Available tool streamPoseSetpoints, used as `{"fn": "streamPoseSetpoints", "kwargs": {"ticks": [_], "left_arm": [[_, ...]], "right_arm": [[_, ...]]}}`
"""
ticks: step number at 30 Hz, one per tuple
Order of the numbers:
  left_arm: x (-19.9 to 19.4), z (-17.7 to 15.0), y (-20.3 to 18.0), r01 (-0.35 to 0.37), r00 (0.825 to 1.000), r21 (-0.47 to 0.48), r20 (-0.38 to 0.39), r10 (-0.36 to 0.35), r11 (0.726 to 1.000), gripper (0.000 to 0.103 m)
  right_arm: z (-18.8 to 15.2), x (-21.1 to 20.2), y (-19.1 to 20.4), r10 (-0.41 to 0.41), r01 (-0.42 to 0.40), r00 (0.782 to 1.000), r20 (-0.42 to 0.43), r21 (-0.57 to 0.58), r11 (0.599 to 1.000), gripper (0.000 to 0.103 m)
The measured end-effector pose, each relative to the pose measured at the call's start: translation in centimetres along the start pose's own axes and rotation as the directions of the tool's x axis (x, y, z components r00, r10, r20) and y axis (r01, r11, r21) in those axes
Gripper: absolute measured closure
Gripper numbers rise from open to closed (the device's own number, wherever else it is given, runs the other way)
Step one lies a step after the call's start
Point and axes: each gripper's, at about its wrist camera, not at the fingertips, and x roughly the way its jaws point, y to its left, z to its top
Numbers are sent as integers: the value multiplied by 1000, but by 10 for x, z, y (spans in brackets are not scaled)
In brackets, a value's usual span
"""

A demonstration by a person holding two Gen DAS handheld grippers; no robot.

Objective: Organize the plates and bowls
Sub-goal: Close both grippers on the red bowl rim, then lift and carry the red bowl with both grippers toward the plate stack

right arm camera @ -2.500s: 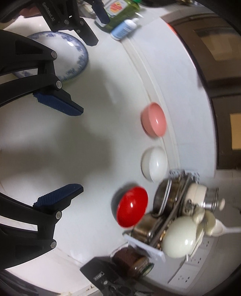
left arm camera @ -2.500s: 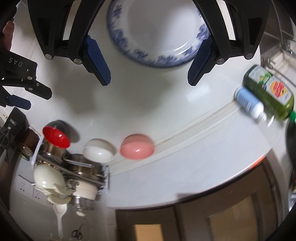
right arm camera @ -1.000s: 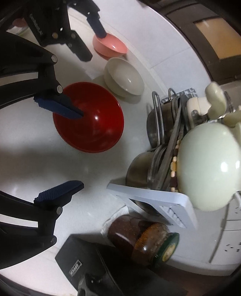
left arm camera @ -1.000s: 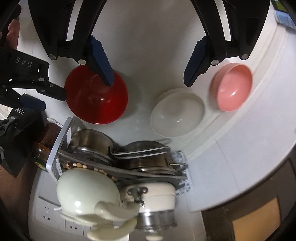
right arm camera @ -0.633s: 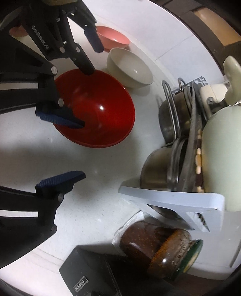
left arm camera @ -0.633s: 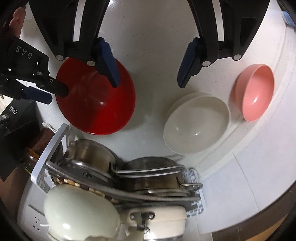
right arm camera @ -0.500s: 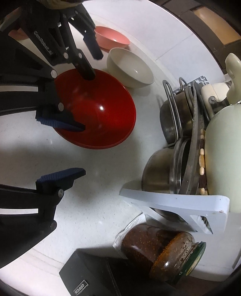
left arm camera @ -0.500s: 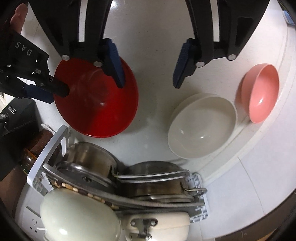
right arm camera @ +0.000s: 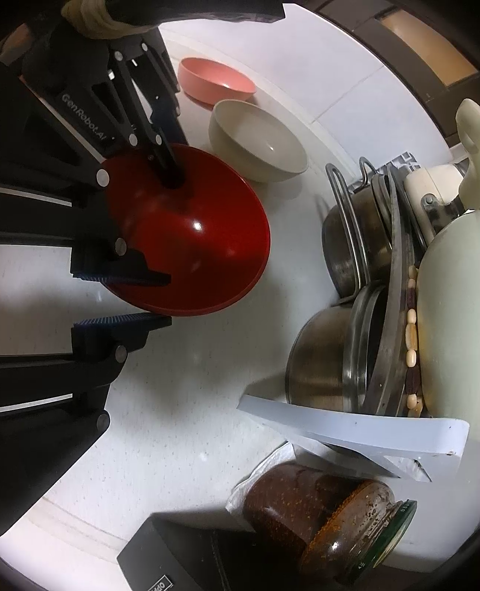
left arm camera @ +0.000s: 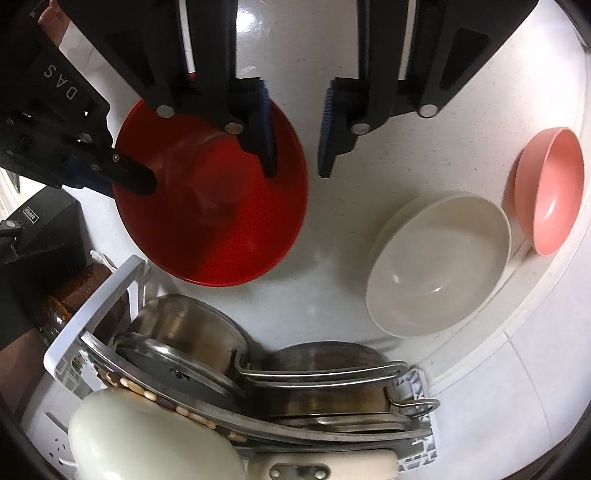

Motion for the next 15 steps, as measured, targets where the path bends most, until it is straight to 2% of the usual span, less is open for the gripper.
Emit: {"fn": "streamPoseSetpoints", "kwargs": {"ticks": [2,9,15], "left_arm": [[-2,-1,-2,-1,1000,8,-2,1,1000,87],[-8,-5,-3,-5,1000,-10,-17,4,1000,87],[-29,-17,0,-14,1000,-22,-1,14,1000,87]], "right_arm": [[0,0,0,4,-4,1000,-2,5,1000,88],[-2,-4,-1,12,-11,1000,-11,30,999,89],[-11,-20,8,28,-28,1000,-1,11,1000,89]]}}
